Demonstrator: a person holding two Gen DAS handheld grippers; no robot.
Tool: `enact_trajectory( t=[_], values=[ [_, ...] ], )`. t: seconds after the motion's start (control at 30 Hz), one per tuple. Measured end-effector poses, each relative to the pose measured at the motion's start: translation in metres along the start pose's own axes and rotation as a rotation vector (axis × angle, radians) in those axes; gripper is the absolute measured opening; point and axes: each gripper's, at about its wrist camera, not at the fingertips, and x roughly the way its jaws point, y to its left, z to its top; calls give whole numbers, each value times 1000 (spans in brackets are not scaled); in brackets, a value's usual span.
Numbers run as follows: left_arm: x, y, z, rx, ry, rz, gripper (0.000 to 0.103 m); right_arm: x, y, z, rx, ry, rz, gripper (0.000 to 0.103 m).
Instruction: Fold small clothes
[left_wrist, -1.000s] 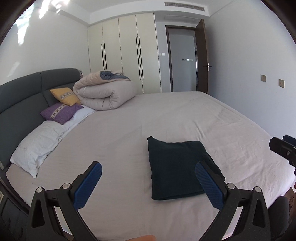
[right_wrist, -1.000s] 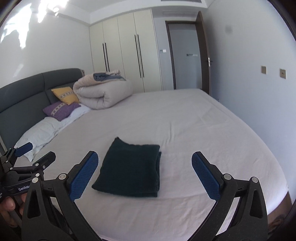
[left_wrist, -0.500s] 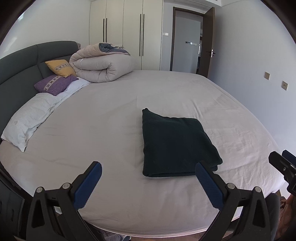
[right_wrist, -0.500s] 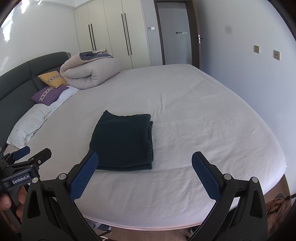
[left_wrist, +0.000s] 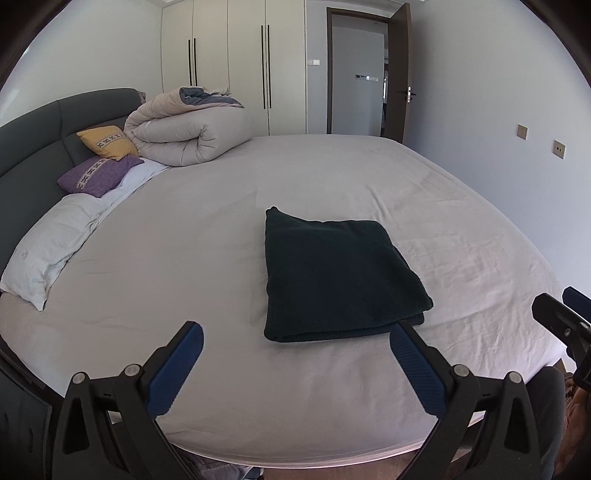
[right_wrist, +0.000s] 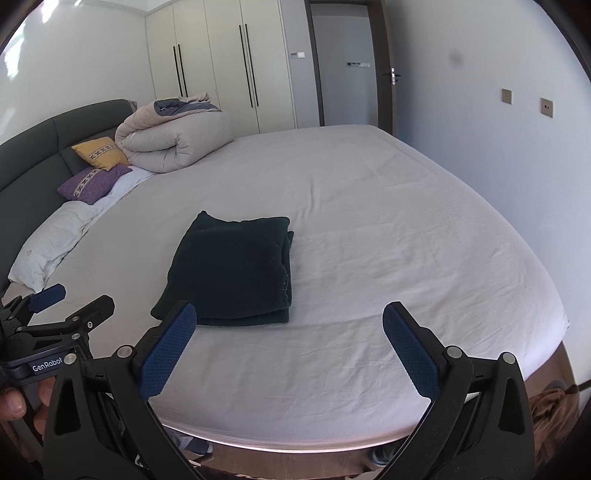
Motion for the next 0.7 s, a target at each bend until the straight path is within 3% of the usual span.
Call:
enact_trajectory(
  t=[0.7],
  values=[
    [8,-4,-6,-27,27,-19,103,7,8,-1,7,22,10,103]
  ],
)
